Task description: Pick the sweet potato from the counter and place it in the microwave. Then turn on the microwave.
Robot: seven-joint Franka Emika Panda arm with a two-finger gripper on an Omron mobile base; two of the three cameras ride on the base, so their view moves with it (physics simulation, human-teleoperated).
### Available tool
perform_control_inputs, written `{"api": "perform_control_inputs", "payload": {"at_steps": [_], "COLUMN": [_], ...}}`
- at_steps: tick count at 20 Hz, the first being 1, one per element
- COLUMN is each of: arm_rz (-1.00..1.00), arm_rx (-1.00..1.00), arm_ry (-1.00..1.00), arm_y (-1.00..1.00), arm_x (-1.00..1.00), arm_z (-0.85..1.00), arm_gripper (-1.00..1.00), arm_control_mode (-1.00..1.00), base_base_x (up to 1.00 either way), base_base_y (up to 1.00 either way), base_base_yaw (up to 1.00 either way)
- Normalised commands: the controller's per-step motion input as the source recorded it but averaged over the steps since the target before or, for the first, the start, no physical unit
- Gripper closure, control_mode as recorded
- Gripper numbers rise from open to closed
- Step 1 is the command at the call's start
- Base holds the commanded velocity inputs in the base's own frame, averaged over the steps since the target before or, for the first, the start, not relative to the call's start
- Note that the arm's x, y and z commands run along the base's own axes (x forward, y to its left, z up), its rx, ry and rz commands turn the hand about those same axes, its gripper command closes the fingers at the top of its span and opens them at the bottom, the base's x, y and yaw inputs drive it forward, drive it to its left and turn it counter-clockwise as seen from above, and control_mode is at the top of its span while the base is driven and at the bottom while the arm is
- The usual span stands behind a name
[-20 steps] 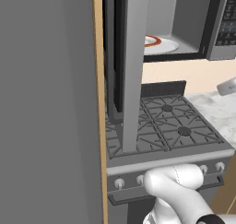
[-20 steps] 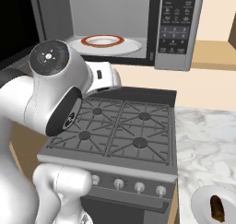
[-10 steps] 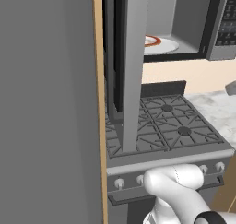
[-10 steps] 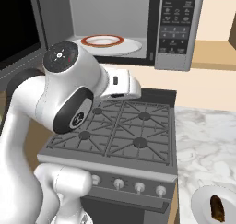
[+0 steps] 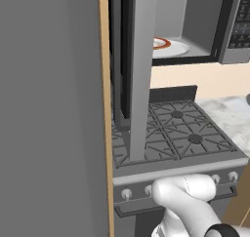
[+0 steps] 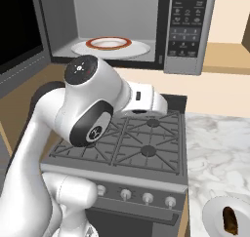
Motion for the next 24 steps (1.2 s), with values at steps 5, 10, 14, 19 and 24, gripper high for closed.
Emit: {"api": "perform_control_inputs", "payload": {"at_steps": [5, 10, 14, 19, 24], "arm_rz": [-0.06, -0.01, 0.0, 0.0, 0.0], "arm_rx": [-0.02, 0.0, 0.0, 0.0, 0.0], "arm_ry": [0.01, 0.0, 0.0, 0.0, 0.01], "arm_y": [-0.33, -0.3, -0.17, -0.19, -0.36], "arm_x": [0.0, 0.0, 0.0, 0.0, 0.0], "arm_z": [-0.29, -0.35, -0.43, -0.43, -0.32], "arm_gripper": [-1.0, -1.0, -1.0, -1.0, -1.0], "arm_control_mode": [-1.0, -1.0, -1.0, -1.0, -1.0], "base_base_x": [0.0, 0.0, 0.0, 0.0, 0.0], "base_base_y": [0.0, 0.0, 0.0, 0.0, 0.0], "base_base_yaw": [0.0, 0.0, 0.0, 0.0, 0.0]}}
